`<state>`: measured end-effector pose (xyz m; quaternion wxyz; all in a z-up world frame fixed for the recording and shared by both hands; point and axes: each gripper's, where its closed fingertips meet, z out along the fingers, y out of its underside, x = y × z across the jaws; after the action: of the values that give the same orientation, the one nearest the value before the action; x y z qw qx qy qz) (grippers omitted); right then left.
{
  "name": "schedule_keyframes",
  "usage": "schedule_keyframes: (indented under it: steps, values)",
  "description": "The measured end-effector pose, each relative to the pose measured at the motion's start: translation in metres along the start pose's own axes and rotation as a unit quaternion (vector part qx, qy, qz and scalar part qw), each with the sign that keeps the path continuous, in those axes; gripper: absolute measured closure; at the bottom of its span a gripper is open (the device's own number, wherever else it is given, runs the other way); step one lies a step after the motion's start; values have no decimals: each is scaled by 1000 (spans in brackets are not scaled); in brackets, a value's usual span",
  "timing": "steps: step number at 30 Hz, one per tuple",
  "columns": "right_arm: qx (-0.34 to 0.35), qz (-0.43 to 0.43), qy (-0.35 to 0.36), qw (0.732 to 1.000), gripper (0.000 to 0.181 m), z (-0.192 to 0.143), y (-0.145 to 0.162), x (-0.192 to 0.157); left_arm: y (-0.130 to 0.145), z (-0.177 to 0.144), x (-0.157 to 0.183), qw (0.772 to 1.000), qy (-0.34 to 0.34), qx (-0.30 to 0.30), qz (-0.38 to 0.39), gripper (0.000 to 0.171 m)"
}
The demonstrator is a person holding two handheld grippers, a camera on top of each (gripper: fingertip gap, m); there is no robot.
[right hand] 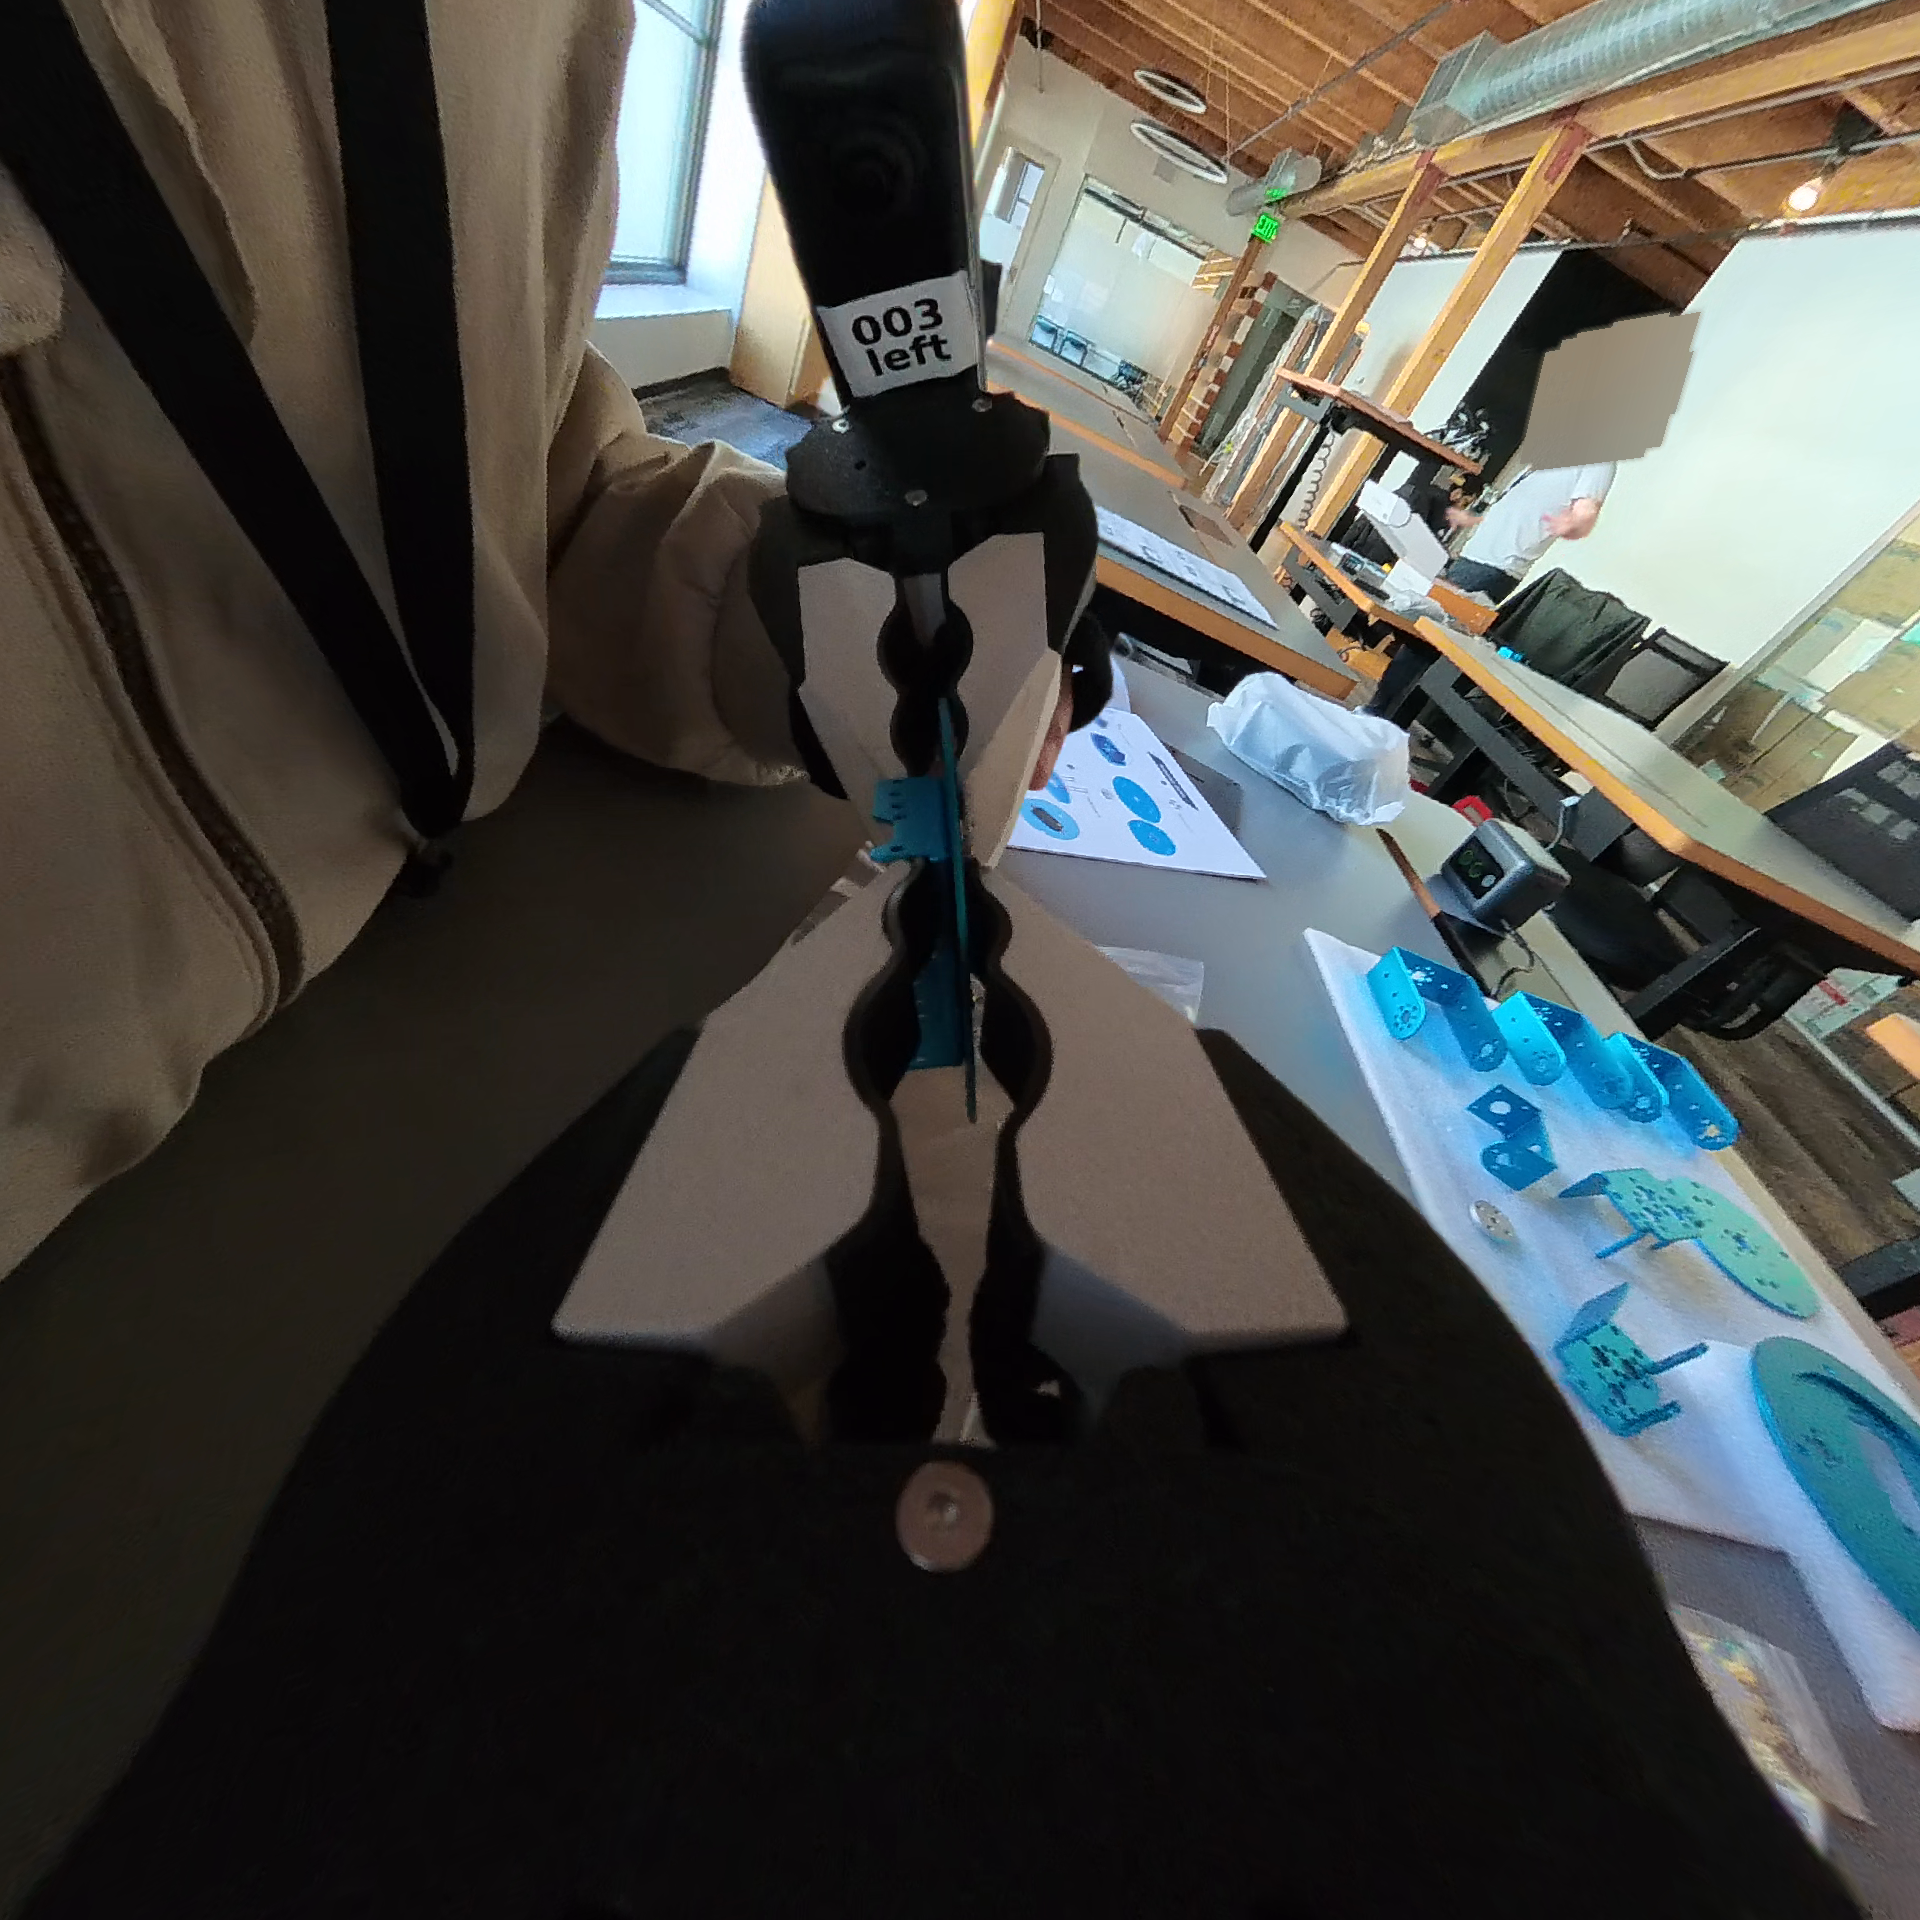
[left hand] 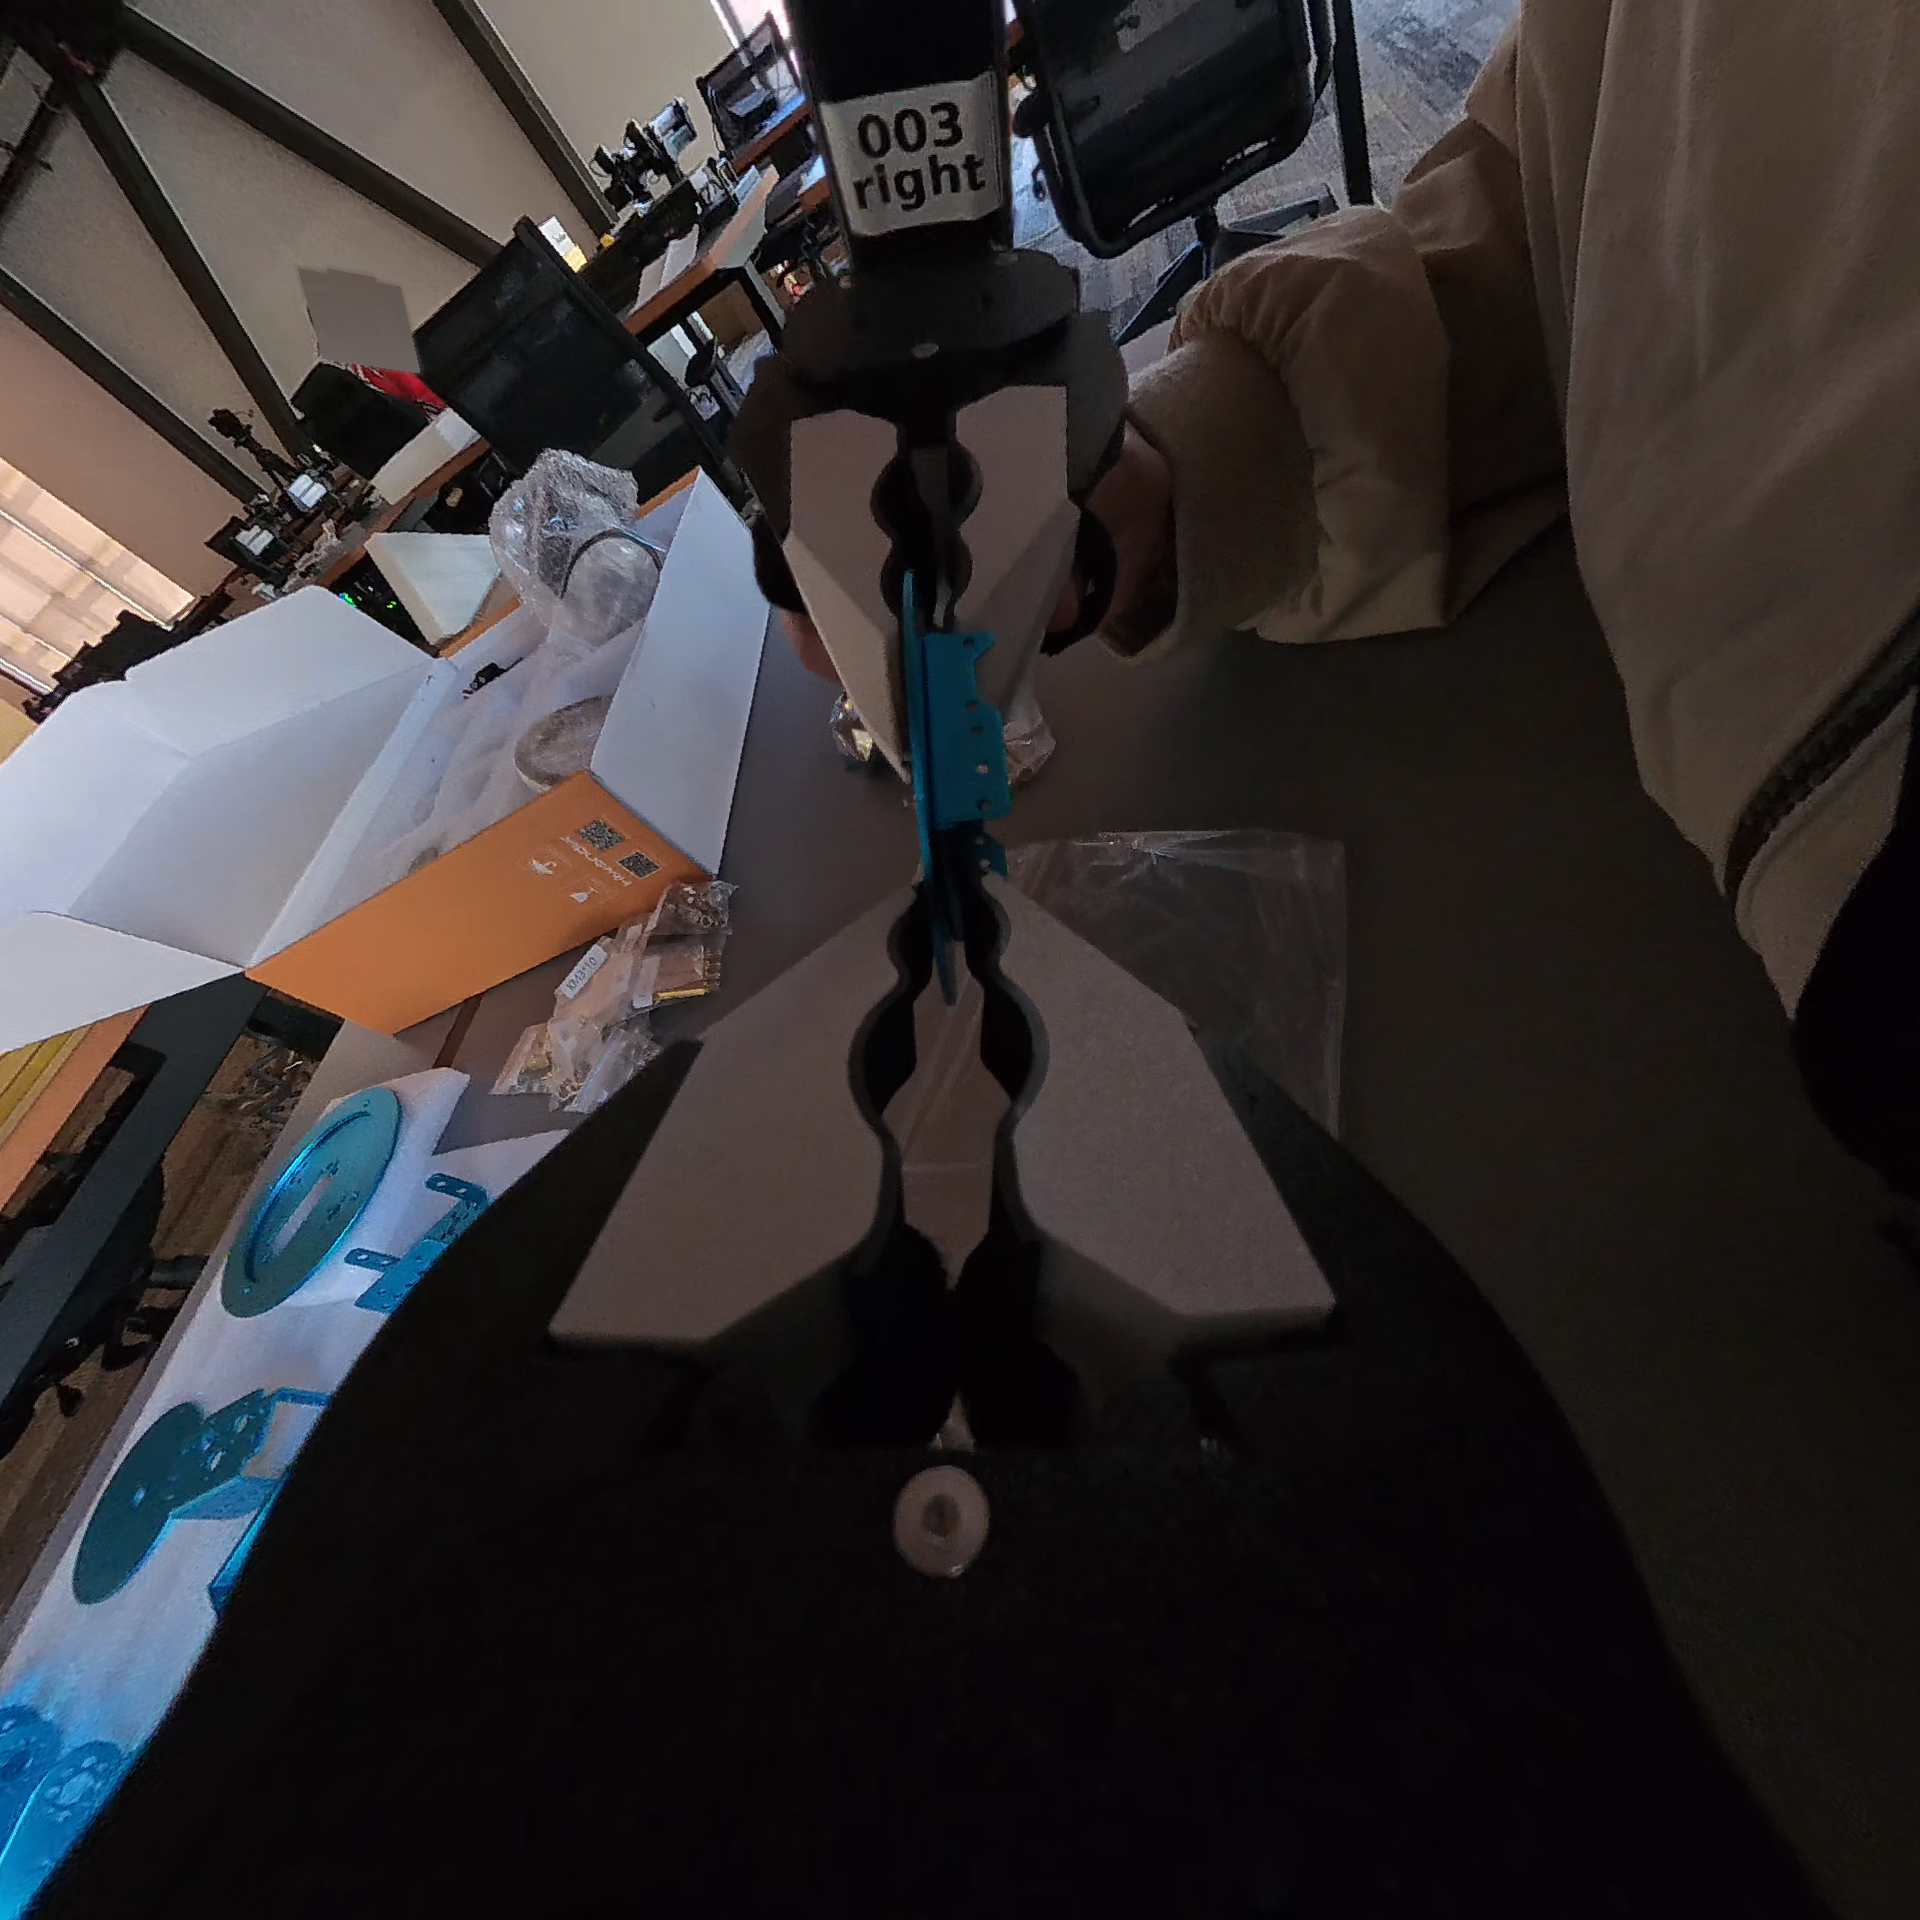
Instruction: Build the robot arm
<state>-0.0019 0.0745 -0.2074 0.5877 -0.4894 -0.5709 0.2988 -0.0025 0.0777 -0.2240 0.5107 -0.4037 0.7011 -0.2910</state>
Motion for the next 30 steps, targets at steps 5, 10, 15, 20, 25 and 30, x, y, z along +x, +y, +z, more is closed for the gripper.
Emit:
schedule_keyframes:
  steps: [5, 10, 15, 20, 25, 30]
  values:
    - [-13, -35, 26, 999, 179, -1, -2, 4, -2, 1, -4, 1000, 3, 3, -26, 168]
    - [-21, -36, 35, 999, 179, -2, 1, 7, 1, 3, -7, 998, -6, 4, -70, 166]
    - [15, 43, 30, 999, 179, -5, 5, 16, 8, -3, -15, 990, -1, 18, -139, 162]
    - [43, 167, 30, 985, 179, -9, 15, 33, 20, -20, -37, 964, 0, 76, -255, 161]
    - [70, 289, 34, 954, 178, -13, 21, 49, 24, -32, -53, 946, -14, 103, -307, 162]
    - [67, 382, 43, 921, 178, -15, 36, 59, 31, -27, -55, 936, -18, 96, -337, 162]
